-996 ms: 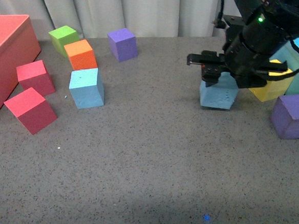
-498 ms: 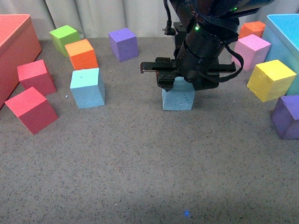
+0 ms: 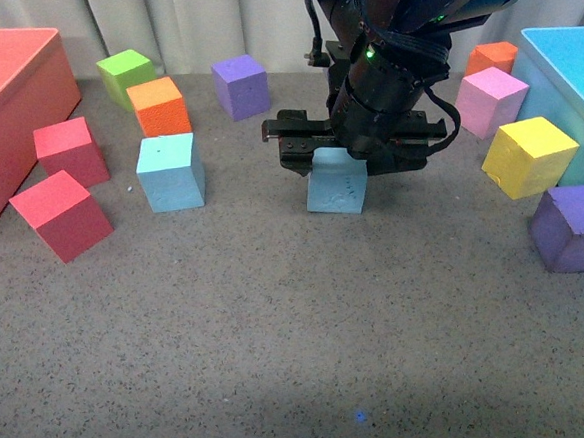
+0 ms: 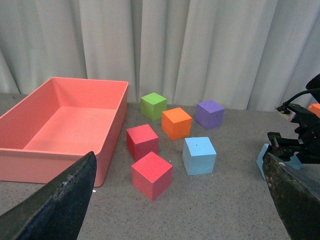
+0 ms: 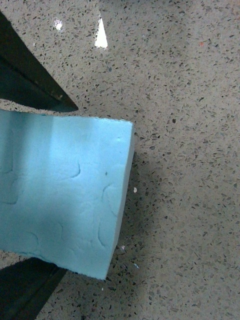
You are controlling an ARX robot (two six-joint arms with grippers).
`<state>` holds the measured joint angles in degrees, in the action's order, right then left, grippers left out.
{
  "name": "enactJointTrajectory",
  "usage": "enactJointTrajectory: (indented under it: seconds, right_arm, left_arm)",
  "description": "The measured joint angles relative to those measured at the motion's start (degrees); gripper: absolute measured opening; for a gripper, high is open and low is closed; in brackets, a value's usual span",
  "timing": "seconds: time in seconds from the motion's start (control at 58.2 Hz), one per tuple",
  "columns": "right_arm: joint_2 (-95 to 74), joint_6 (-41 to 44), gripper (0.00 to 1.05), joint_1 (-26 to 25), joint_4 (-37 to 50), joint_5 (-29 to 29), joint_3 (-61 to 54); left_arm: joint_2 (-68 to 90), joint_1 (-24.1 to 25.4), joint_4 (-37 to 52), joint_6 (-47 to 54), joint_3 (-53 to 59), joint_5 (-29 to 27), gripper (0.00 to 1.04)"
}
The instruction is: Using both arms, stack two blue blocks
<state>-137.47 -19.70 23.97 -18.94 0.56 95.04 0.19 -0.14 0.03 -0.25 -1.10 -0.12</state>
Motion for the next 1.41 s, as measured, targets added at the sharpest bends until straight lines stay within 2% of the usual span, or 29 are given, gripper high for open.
enactJointTrajectory:
  seconds: [0.12,0.481,0.549,0.567,0.601,0.618,0.755,0.841,0.893,0.944,1.03,1.408]
  right_arm:
    - [0.66,0.46,0.97,0.0,0.42,-0.09,-0.48]
    - [9.01,5.33,0.95,0.04,4.85,-5.33,-6.36]
    - [10.97,9.64,0.85,0.04,22.51,-13.81,-13.88]
    - [11.72,11.39,0.82,0.0,28.92,-17.73,-17.03]
    - [12.59,13.11,0.78,-0.24,35.15,-19.69,-20.59]
    - [13.53,14.05,0.75,-0.57,41.38,-20.5,-24.37]
    - [19.5,17.94,0.53,-3.91,76.32,-19.58,-44.17]
    - [26.18,18.82,0.39,-6.25,86.82,-17.92,-52.19]
    - [30.21,19.1,0.3,-7.74,89.18,-17.0,-56.22]
    - [34.8,19.32,0.16,-9.66,90.31,-15.34,-62.31]
    - [38.12,19.5,0.02,-10.95,90.53,-13.46,-67.95]
    - [61.26,19.71,0.01,-17.11,83.23,-7.34,-84.13]
  left_arm:
    - [0.0,0.0,0.0,0.0,0.0,0.0,0.98]
    - [0.0,0.0,0.0,0.0,0.0,-0.02,0.98]
    - [0.0,0.0,0.0,0.0,0.0,0.0,0.98]
    - [0.0,0.0,0.0,0.0,0.0,0.0,0.98]
    - [0.02,0.0,0.0,0.02,0.0,0.11,0.98]
    - [0.0,0.0,0.0,0.0,0.0,0.13,0.98]
    - [0.0,0.0,0.0,0.0,0.0,0.02,0.98]
    - [0.0,0.0,0.0,0.0,0.0,0.02,0.98]
    - [0.0,0.0,0.0,0.0,0.0,0.04,0.98]
    - [0.0,0.0,0.0,0.0,0.0,0.07,0.98]
    - [0.0,0.0,0.0,0.0,0.0,0.07,0.98]
    - [0.0,0.0,0.0,0.0,0.0,0.07,0.98]
